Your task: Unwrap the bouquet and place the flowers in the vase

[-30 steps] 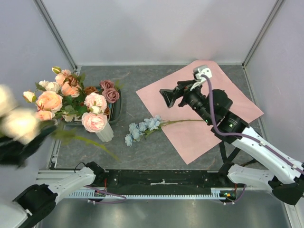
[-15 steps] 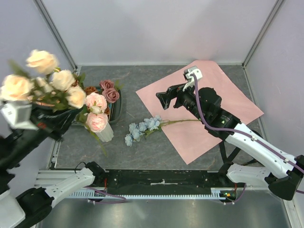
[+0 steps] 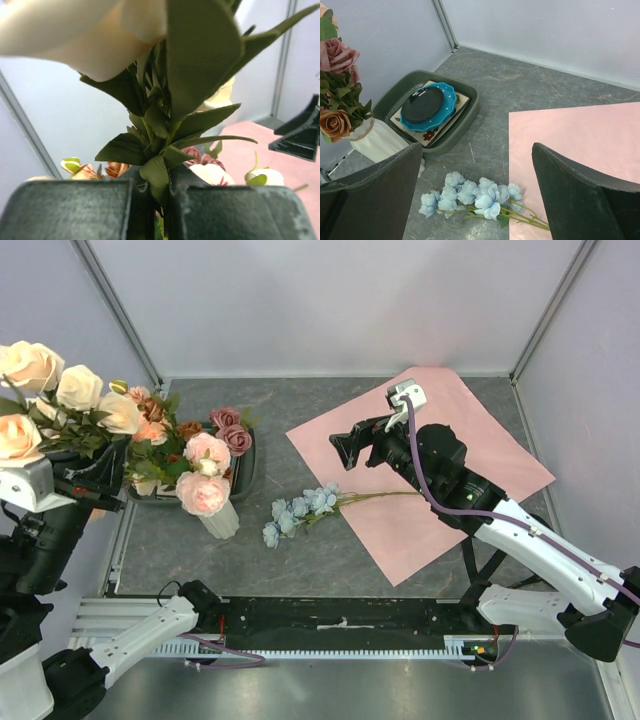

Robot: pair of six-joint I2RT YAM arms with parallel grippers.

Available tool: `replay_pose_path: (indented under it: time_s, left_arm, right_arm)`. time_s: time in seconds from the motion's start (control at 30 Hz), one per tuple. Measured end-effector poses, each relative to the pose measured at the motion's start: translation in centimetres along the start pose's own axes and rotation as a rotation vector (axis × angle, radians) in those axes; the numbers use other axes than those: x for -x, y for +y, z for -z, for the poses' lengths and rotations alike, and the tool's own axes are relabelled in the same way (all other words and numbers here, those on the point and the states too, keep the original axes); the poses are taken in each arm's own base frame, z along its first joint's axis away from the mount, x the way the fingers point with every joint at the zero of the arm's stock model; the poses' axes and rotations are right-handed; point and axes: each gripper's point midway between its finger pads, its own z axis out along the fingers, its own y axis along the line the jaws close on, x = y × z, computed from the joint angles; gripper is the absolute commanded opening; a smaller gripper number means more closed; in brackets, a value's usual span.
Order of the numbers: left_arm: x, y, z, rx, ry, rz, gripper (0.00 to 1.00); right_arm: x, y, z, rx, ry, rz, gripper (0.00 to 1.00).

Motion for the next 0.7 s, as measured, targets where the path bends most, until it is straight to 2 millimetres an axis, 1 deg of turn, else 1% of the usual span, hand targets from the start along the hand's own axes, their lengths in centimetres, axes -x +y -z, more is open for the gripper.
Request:
replay_pose_path:
  time_s: [0.1, 0.17, 0.27, 0.33, 0.43, 0.53, 0.6, 0.7]
  left_arm:
    - [1.1, 0.9, 0.4, 0.037, -0.054, -0.02, 0.02]
    - [1.8, 1.2, 0.3, 0.052, -0.081, -0.03, 0.02]
    - [1.9, 1.2, -0.2, 0.058, -0.101, -0.044, 0.02]
    - [1.2, 1.0, -0.7, 0.056, -0.095, -0.052, 0.02]
    - [-1.1, 0.2, -1.8, 0.047, -0.057, -0.081, 0.02]
    - [-3.0, -0.3, -2.4, 0.039, -0.031, -0.106, 0.02]
    - [-3.8, -0.5, -2.4, 0.034, -0.027, -0.117, 0.02]
    - [-3.7, -0.5, -2.3, 0.036, -0.043, -0.131, 0.02]
  right_arm:
    - [0.0, -0.1, 0.0, -0.002, 0.0, 0.004, 0.98]
    - [0.0, -0.1, 0.0, -0.002, 0.0, 0.004, 0.98]
    - [0.0, -0.1, 0.0, -0.002, 0.0, 0.006, 0.98]
    - [0.0, -0.1, 0.0, -0.002, 0.0, 0.005, 0.98]
    - [0.0, -0.1, 0.0, -0.002, 0.0, 0.005, 0.98]
    - [0.0, -0.2, 0.0, -0.004, 0.0, 0.006, 0.98]
    - [0.0, -0.2, 0.0, -0.004, -0.001, 0.006, 0.98]
    - [0.0, -0.2, 0.0, -0.004, 0.0, 0.005, 0.98]
